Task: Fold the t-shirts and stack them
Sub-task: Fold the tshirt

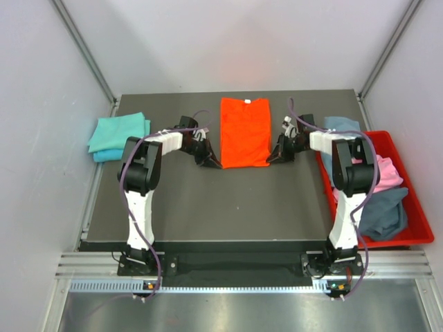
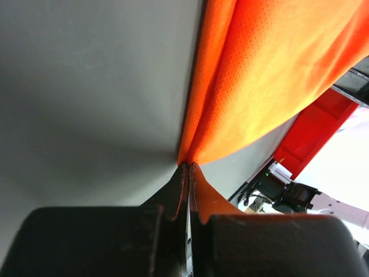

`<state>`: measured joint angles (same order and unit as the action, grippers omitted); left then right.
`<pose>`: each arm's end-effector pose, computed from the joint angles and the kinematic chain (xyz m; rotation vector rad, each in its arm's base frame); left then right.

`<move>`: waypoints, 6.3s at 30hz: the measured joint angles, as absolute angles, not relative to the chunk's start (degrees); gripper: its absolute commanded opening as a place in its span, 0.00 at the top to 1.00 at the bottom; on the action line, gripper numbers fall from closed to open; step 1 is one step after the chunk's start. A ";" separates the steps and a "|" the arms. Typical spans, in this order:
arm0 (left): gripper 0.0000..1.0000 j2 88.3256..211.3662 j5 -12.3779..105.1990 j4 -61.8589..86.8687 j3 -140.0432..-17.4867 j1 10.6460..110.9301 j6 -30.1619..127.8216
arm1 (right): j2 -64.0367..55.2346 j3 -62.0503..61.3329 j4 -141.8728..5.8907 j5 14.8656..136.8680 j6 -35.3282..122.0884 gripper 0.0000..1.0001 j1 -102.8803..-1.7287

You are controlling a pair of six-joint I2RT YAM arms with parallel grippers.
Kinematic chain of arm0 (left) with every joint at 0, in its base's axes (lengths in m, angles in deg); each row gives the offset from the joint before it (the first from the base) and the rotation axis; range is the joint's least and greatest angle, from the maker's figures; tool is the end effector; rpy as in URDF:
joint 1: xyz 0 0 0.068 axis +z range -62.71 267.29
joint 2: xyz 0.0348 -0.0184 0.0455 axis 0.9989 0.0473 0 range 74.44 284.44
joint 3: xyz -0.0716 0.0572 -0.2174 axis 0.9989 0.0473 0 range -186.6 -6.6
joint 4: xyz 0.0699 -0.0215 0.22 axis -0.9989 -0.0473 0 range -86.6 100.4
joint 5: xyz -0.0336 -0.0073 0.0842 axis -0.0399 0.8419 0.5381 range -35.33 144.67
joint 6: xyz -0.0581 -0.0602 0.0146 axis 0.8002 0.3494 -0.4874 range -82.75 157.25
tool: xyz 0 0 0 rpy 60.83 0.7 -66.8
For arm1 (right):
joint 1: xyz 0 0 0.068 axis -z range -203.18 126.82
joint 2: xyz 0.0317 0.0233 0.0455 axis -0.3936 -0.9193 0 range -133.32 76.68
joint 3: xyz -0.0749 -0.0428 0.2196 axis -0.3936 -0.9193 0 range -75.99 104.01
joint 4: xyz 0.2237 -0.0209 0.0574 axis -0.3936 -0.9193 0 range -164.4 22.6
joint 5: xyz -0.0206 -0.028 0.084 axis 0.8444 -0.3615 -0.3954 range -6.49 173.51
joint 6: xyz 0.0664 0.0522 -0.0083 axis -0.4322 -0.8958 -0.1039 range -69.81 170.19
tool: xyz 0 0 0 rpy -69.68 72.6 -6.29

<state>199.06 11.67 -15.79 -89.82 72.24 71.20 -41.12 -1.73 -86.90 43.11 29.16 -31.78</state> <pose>0.3700 -0.1522 0.0844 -0.2477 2.8372 -1.2512 0.3688 0.1048 0.0932 0.0549 2.6681 1.1085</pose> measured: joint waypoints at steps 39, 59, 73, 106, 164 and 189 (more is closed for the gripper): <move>1.00 177.72 12.35 -15.25 -75.06 70.29 70.90 | -13.03 -36.14 -79.91 39.72 18.97 0.49 -36.32; 1.00 177.90 13.59 -16.30 -75.06 69.66 69.06 | -22.67 -31.57 -72.89 41.77 12.94 0.59 -38.77; 1.00 177.79 14.05 -16.69 -75.04 69.59 68.36 | -23.20 -29.69 -77.35 45.40 17.66 1.00 -38.55; 1.00 176.54 12.59 -19.07 -85.40 67.67 67.03 | -1.62 -20.62 -95.45 48.79 29.05 1.00 -36.67; 1.00 174.21 19.17 -21.37 -86.82 64.52 72.19 | -5.23 -22.17 -87.06 38.56 20.63 1.00 -32.15; 1.00 176.28 19.82 -24.21 -80.24 65.31 76.14 | -1.86 -37.51 -91.06 37.05 22.73 1.00 -31.32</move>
<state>176.28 19.82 -24.21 -80.24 65.31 76.14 -1.86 -37.51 -91.06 37.05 22.73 -31.32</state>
